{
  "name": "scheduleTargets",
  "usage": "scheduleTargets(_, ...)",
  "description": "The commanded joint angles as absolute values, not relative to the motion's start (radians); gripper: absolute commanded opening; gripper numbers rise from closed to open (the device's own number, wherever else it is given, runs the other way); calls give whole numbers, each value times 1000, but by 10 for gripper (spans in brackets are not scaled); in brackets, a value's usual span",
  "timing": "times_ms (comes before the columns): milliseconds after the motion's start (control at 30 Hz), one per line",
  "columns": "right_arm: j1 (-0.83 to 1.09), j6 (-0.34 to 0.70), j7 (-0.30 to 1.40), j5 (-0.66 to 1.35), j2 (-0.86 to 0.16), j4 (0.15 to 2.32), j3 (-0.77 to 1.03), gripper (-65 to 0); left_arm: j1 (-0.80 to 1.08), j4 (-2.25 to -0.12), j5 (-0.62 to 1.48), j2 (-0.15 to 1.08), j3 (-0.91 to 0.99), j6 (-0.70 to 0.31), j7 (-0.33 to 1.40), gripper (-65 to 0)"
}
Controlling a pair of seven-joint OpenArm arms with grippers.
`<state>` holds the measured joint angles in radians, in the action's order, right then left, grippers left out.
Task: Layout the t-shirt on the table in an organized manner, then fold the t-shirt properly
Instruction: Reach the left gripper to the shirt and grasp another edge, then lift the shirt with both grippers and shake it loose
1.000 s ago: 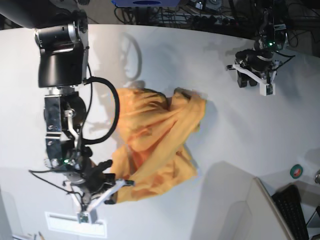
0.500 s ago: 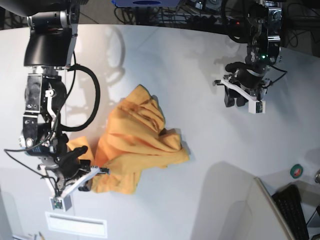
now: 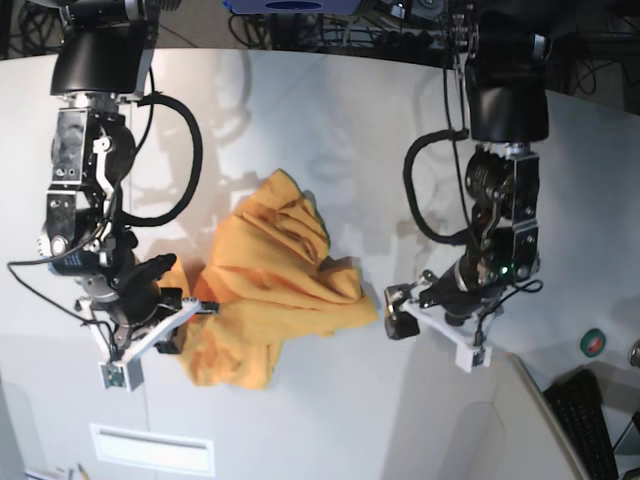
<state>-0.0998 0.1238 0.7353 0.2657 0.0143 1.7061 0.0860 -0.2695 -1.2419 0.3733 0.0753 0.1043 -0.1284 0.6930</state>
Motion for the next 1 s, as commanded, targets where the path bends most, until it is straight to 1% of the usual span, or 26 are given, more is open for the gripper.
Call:
scheduleTargets(0, -114, 128, 707, 275, 12, 1725, 87, -650, -325, -1208, 384, 73, 58, -136, 684, -79)
scheduleTargets(133, -90, 128, 707, 275, 12, 1725, 88, -650, -450, -981, 390, 50, -101, -136, 679, -79)
scheduleTargets(333, -67, 130, 705, 275, 10, 1727, 90, -650, -532, -665, 381, -36, -125, -136, 527, -79)
scheduleTargets(367, -64, 130, 707, 275, 10, 1728, 90, -650, -536, -625, 381, -41, -125, -136, 521, -81)
scheduleTargets(433, -45, 130, 707, 274, -12, 1748, 88, -650, -524, -613, 381, -42, -127, -136, 521, -82)
scheduleTargets(467, -36, 130, 707, 275, -22, 1761, 84, -650, -504, -628, 381, -41, -127, -136, 521, -100)
scheduleTargets(500, -24, 130, 707, 275, -28, 1774, 82, -650, -475, -653, 383, -38, -125, -136, 522, -158)
scheduleTargets(533, -13, 130, 707, 275, -28, 1785, 84, -650, -447, -684, 383, -22, -125, -136, 522, -232)
scheduleTargets(567, 2, 130, 707, 275, -30, 1794, 84, -650, -418, -720, 389, -2, -125, -136, 522, -339)
scheduleTargets(633, 38, 130, 707, 275, -30, 1814, 88, -650, -346, -797, 389, 25, -125, -136, 522, -573)
scheduleTargets(667, 54, 130, 704, 275, -30, 1819, 85, -650, -318, -834, 389, 38, -125, -136, 522, -650)
scheduleTargets(867, 134, 130, 700, 275, -30, 1817, 82, -650, -148, -1141, 387, 134, -114, -136, 524, -650)
scheduleTargets(967, 122, 130, 700, 275, -30, 1816, 81, -650, -120, -1300, 383, 170, -113, -131, 527, -650)
